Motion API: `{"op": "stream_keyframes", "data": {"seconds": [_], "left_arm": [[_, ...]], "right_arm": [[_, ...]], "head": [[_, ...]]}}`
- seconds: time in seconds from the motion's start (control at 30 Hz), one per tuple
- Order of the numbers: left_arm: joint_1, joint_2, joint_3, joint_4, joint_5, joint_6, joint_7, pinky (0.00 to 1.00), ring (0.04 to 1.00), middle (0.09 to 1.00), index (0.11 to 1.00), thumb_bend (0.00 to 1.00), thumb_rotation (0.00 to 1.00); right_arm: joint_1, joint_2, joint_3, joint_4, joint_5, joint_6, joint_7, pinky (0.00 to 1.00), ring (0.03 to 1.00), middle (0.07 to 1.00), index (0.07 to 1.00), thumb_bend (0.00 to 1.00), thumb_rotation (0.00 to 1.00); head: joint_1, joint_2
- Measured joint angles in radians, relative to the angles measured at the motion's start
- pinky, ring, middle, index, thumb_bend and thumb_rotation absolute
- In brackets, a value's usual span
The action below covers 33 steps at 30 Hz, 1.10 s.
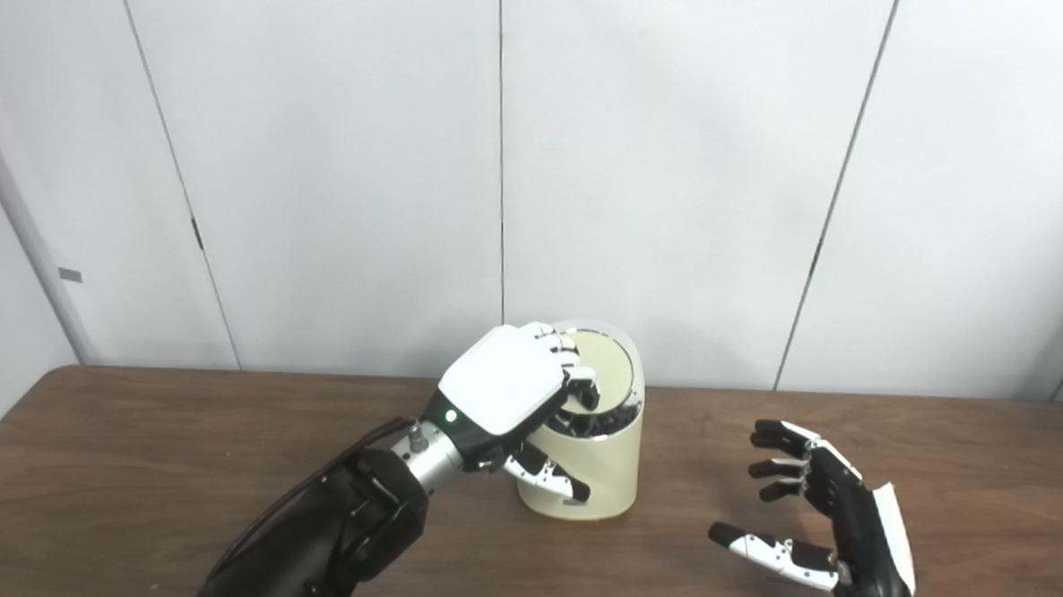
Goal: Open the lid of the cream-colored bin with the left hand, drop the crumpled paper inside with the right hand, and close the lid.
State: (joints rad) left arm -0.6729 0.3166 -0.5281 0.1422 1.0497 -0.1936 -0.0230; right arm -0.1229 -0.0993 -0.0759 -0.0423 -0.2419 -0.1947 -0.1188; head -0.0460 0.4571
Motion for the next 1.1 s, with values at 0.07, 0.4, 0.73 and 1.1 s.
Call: {"op": "stream_keyframes", "data": {"seconds": [0.07,0.4,0.73,1.1], "left_arm": [[0.003,0.000,0.006,-0.005,-0.019,0.009,-0.009,0.78,0.776,0.654,0.652,0.84,0.40],[0.056,-0.009,0.109,-0.029,-0.194,0.010,-0.030,0.57,0.777,0.775,0.776,0.81,0.35],[0.135,-0.065,0.228,0.062,-0.318,-0.078,0.135,0.64,0.833,0.889,0.907,0.73,0.35],[0.235,-0.119,0.388,0.033,-0.655,0.002,0.038,0.70,0.805,0.858,0.877,0.75,0.34]], "right_arm": [[0.000,0.000,0.000,0.001,0.001,0.000,0.000,0.50,0.610,0.715,0.716,0.74,0.03],[-0.004,-0.010,-0.002,0.020,0.003,-0.010,0.000,0.48,0.601,0.709,0.707,0.75,0.09],[-0.003,-0.019,0.001,0.024,0.014,-0.011,0.002,0.49,0.600,0.674,0.711,0.74,0.08],[-0.002,-0.018,0.009,0.022,0.024,-0.010,0.006,0.48,0.596,0.686,0.715,0.74,0.06]], "head": [[0.002,-0.002],[0.009,-0.008],[0.018,-0.011],[0.025,-0.012]]}}
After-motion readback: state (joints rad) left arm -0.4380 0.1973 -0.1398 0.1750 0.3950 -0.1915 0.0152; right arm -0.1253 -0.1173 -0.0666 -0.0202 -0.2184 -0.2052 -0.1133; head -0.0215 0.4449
